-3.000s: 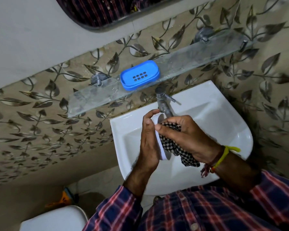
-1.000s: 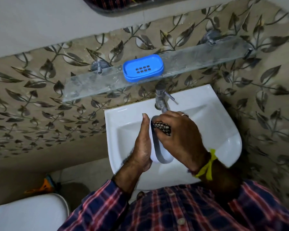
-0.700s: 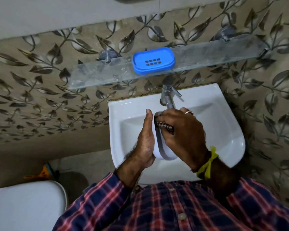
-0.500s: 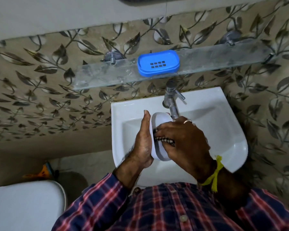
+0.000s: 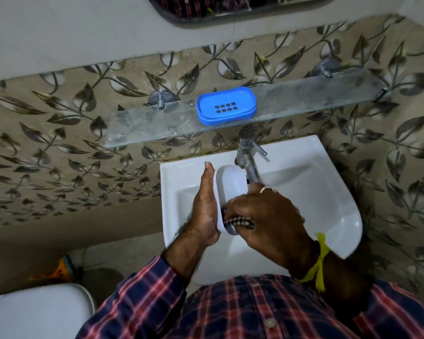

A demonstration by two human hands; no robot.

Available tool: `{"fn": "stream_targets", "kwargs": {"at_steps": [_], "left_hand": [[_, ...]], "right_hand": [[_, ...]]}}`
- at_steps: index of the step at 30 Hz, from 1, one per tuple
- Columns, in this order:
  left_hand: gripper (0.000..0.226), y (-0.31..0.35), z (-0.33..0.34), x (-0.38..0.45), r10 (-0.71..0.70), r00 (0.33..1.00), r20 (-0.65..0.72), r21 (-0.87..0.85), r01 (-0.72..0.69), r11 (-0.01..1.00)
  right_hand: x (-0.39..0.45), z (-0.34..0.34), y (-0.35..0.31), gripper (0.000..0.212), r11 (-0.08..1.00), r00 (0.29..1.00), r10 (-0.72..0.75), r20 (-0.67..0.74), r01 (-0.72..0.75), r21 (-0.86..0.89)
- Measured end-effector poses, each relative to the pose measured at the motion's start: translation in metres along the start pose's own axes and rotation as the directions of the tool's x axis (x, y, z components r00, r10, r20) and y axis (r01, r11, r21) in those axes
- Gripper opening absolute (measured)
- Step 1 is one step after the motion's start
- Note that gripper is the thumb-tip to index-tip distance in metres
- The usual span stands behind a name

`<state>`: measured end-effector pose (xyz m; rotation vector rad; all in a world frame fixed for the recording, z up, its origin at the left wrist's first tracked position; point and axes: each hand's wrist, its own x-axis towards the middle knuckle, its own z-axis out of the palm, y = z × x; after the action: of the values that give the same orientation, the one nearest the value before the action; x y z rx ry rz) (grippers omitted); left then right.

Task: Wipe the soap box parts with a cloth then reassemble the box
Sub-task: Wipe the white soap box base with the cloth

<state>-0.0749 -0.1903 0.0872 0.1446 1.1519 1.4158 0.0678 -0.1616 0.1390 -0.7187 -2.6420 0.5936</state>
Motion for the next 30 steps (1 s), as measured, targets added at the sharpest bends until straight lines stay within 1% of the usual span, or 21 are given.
{"fn": "stream_targets", "kwargs": {"at_steps": [1, 3, 4, 5, 7, 8, 9, 10, 13, 15, 17, 18, 19, 21, 23, 25, 27, 28, 30], "left_hand": [[0.073, 0.001, 0.0, 0.0, 0.014, 1.0, 0.009, 0.011, -0.014, 1.0], [0.074, 0.001, 0.004, -0.001, 0.021, 1.0, 0.004, 0.056, -0.021, 0.998], [0.077, 0.001, 0.007, -0.002, 0.013, 1.0, -0.011, 0.069, -0.012, 0.998], [0.079, 0.002, 0.009, -0.003, 0.002, 1.0, -0.026, 0.066, 0.0, 0.998], [0.075, 0.008, 0.006, -0.002, 0.019, 0.999, -0.032, 0.058, -0.017, 0.998], [0.072, 0.011, 0.005, -0.001, 0.045, 0.999, -0.021, 0.061, -0.044, 0.997], [0.07, 0.013, 0.004, -0.001, 0.074, 0.997, -0.02, 0.078, -0.072, 0.994], [0.07, 0.014, 0.006, -0.001, 0.088, 0.996, -0.026, 0.1, -0.085, 0.991], [0.061, 0.01, 0.015, -0.002, 0.091, 0.995, -0.045, 0.148, -0.083, 0.985], [0.058, 0.011, 0.017, -0.001, 0.112, 0.993, -0.043, 0.172, -0.104, 0.98], [0.06, 0.02, 0.016, -0.002, 0.164, 0.982, -0.089, 0.166, -0.148, 0.975], [0.063, 0.023, 0.016, -0.004, 0.173, 0.979, -0.105, 0.152, -0.156, 0.976], [0.064, 0.022, 0.017, -0.005, 0.177, 0.978, -0.108, 0.136, -0.162, 0.977], [0.057, 0.015, 0.02, -0.004, 0.184, 0.979, -0.083, 0.108, -0.175, 0.979], [0.055, 0.011, 0.022, -0.005, 0.151, 0.988, -0.045, 0.05, -0.148, 0.988], [0.059, 0.016, 0.021, -0.008, 0.126, 0.989, -0.072, 0.008, -0.125, 0.992], [0.061, 0.023, 0.019, -0.011, 0.129, 0.983, -0.128, 0.012, -0.128, 0.992], [0.062, 0.024, 0.021, -0.012, 0.145, 0.978, -0.15, 0.033, -0.141, 0.989], [0.065, 0.024, 0.027, -0.016, 0.174, 0.97, -0.173, 0.06, -0.166, 0.984]], "right_hand": [[-0.002, -0.001, 0.001, 0.018, 1.0, 1.0, 0.016, 0.005, -0.016, -0.007], [0.001, -0.004, 0.009, 0.023, 0.991, 0.988, 0.13, -0.079, -0.13, -0.005], [0.004, -0.005, 0.01, 0.023, 0.987, 0.981, 0.158, -0.112, -0.159, -0.001], [0.006, -0.006, 0.008, 0.023, 0.99, 0.985, 0.138, -0.099, -0.139, -0.003], [0.005, -0.004, 0.003, 0.02, 0.999, 0.999, 0.033, 0.025, -0.033, 0.011], [0.002, -0.004, 0.001, 0.018, 1.0, 0.995, 0.009, 0.096, -0.011, 0.016], [0.001, -0.007, 0.001, 0.019, 1.0, 0.989, 0.022, 0.143, -0.022, 0.001], [0.002, -0.01, 0.005, 0.021, 0.998, 0.986, 0.053, 0.156, -0.048, -0.036], [0.011, -0.013, 0.011, 0.024, 0.974, 0.984, 0.135, 0.114, -0.11, -0.198], [0.015, -0.009, 0.002, 0.023, 0.966, 0.984, 0.141, 0.105, -0.114, -0.233], [0.012, -0.005, -0.005, 0.02, 0.972, 0.987, 0.118, 0.109, -0.093, -0.214], [0.01, -0.006, -0.005, 0.019, 0.975, 0.988, 0.129, 0.089, -0.11, -0.191], [0.009, -0.007, -0.003, 0.018, 0.973, 0.986, 0.159, 0.052, -0.148, -0.179], [0.014, -0.009, -0.001, 0.013, 0.956, 0.973, 0.222, -0.063, -0.23, -0.184], [0.02, -0.01, -0.001, 0.01, 0.952, 0.963, 0.225, -0.146, -0.249, -0.177], [0.021, -0.008, 0.0, 0.011, 0.967, 0.975, 0.184, -0.121, -0.202, -0.157], [0.016, -0.005, 0.001, 0.013, 0.969, 0.978, 0.2, -0.064, -0.207, -0.134], [0.015, -0.004, 0.0, 0.014, 0.965, 0.973, 0.219, -0.069, -0.226, -0.132], [0.016, -0.002, -0.002, 0.013, 0.958, 0.959, 0.245, -0.143, -0.262, -0.116]]}}
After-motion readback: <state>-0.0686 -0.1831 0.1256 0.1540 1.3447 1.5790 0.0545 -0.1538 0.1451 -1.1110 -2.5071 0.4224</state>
